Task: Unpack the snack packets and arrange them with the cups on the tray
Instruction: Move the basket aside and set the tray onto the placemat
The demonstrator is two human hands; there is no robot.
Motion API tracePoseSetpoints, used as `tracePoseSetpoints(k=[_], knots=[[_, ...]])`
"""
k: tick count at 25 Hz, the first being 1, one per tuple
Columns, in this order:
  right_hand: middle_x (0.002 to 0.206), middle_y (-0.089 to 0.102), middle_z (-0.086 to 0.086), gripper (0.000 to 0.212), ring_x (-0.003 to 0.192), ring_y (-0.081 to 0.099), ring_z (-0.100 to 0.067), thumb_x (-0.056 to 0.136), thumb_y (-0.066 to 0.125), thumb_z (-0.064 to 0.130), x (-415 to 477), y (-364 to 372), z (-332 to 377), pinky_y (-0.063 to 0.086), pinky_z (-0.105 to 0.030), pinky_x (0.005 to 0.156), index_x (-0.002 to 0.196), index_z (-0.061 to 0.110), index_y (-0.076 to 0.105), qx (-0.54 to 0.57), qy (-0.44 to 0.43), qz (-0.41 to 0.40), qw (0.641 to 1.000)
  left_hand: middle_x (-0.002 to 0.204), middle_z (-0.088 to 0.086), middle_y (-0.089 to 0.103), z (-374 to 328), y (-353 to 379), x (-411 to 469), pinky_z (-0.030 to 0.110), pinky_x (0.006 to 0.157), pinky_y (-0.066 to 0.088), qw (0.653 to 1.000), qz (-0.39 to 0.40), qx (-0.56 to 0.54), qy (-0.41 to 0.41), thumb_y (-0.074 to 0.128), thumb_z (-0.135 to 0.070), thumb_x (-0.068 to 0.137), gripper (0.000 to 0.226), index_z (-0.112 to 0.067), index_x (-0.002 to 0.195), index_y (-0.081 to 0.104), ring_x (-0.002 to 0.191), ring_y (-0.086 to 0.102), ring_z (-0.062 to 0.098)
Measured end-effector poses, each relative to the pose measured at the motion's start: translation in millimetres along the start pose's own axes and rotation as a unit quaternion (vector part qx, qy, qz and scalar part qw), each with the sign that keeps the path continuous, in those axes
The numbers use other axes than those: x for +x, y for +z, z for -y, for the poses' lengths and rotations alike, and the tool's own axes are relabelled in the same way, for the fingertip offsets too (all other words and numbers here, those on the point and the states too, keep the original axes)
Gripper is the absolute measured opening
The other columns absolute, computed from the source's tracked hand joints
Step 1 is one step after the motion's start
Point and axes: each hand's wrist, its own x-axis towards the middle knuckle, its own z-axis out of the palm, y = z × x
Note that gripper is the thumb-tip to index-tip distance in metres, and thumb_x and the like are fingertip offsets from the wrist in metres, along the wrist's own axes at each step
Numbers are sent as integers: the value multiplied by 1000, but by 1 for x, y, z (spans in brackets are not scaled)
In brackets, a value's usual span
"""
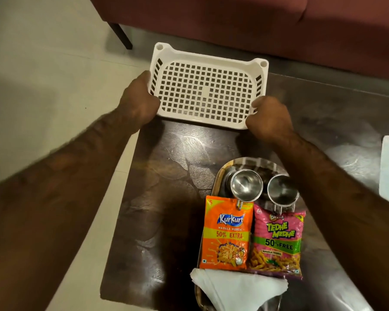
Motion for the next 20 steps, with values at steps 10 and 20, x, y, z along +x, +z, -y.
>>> tracePoseSetpoints(k=[10,20], knots=[[149,63,-5,49,121,64,-20,101,59,7,-3,-4,-10,53,-31,87,147,20,49,83,-17,22,996,123,0,64,-1,-2,-8,38,90,55,997,-8,-51,-55,52,-4,87,72,-27,153,31,109,63,19],[102,77,-11,16,90,71,-23,101,64,4,-40,-13,-79,59,-41,93,104,13,76,74,-38,201,976,104,5,66,43,49,-229,38,81,50,949,100,-127,-269,66,-21,93,22,-25,112,56,90,62,19]])
